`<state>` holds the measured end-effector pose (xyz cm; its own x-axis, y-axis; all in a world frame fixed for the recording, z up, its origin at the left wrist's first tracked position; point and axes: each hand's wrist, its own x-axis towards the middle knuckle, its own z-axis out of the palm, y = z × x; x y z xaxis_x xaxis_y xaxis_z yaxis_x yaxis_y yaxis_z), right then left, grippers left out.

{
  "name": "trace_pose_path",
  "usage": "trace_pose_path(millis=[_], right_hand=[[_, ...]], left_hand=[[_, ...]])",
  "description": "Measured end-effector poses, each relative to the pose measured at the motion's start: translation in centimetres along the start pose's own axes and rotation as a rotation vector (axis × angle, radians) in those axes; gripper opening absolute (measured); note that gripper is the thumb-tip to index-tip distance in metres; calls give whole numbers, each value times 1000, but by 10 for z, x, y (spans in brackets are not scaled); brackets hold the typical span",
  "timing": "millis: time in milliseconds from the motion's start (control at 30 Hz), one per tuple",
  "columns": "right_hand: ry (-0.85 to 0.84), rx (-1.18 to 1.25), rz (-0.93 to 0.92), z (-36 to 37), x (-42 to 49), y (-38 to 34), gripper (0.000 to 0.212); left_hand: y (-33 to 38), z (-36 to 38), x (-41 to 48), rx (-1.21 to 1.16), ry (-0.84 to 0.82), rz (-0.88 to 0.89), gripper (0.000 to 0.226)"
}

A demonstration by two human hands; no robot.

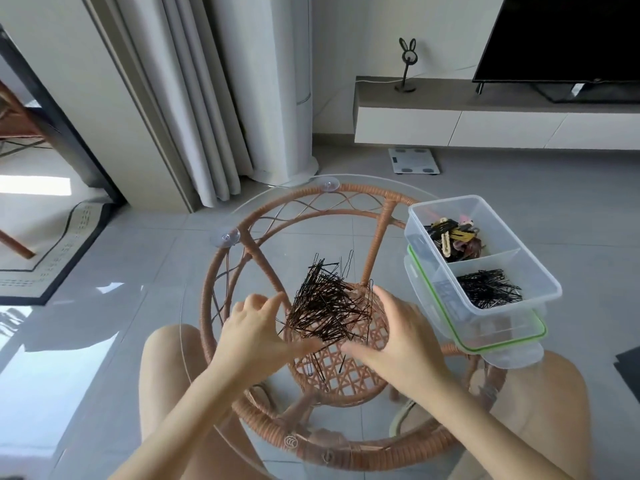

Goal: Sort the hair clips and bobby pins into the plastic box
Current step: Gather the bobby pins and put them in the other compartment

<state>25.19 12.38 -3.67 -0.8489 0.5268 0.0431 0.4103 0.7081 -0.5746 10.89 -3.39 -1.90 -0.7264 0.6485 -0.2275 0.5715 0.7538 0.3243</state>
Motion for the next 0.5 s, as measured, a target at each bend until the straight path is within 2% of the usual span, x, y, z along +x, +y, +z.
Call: trace_pose_path(millis=[67,133,200,300,367,500], right_hand=[[-82,-217,12,8,-3,-6,114],[-127,-294,-17,21,-1,-10,118],[-104,-259,-55,28,6,-12,109],[-37,-70,-59,31,20,-15,85],[-9,11,-52,32,24,-18,70],[37,26,-75,33,25,-19,52]], left_hand=[[5,6,-10,178,-45,42,117],[11,15,-9,235,-26,109,120],[15,17,0,201,-15,143,116],[19,17,13,119,-27,150,101],[21,17,19,89,-25,147,86],[22,14,27,34,-20,145,54]])
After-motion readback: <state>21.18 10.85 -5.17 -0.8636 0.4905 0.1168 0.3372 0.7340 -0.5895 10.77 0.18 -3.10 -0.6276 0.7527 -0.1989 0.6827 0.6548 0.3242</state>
